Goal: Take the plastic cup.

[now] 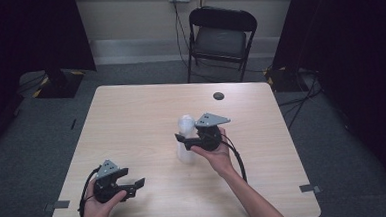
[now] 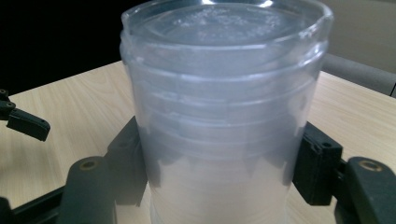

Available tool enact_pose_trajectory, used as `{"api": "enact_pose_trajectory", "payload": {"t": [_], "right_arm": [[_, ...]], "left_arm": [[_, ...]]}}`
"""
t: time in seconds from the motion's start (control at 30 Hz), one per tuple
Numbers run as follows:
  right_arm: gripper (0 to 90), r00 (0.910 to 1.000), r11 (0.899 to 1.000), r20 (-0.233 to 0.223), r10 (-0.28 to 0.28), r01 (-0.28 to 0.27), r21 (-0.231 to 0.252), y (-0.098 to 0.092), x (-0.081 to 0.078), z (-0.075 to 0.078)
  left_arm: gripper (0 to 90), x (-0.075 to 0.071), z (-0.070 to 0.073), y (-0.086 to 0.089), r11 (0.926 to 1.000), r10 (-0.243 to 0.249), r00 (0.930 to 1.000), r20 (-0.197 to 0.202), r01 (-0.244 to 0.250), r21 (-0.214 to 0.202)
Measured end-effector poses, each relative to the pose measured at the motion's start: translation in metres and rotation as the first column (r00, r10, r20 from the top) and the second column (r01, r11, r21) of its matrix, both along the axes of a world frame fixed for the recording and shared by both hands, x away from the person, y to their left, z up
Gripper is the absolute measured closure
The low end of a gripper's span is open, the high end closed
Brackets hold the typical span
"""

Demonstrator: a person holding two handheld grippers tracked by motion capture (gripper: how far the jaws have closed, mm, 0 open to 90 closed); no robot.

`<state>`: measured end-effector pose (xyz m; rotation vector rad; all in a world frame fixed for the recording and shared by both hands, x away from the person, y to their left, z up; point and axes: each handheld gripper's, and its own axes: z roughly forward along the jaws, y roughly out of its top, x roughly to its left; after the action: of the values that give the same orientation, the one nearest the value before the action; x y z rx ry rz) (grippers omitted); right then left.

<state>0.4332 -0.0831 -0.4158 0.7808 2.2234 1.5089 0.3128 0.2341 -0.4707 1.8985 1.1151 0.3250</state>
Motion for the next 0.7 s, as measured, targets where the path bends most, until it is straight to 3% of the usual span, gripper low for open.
{"api": "enact_pose_trajectory", "payload": {"t": [0.7], "right_arm": [[32.1, 0.9994, 0.999, 0.033, -0.010, 0.008, 0.043, -0.001, 0.000, 0.014]], "left_arm": [[21.4, 0.000, 0.000, 0.000, 1.0000, -0.001, 1.0000, -0.002, 0.001, 0.000]]}}
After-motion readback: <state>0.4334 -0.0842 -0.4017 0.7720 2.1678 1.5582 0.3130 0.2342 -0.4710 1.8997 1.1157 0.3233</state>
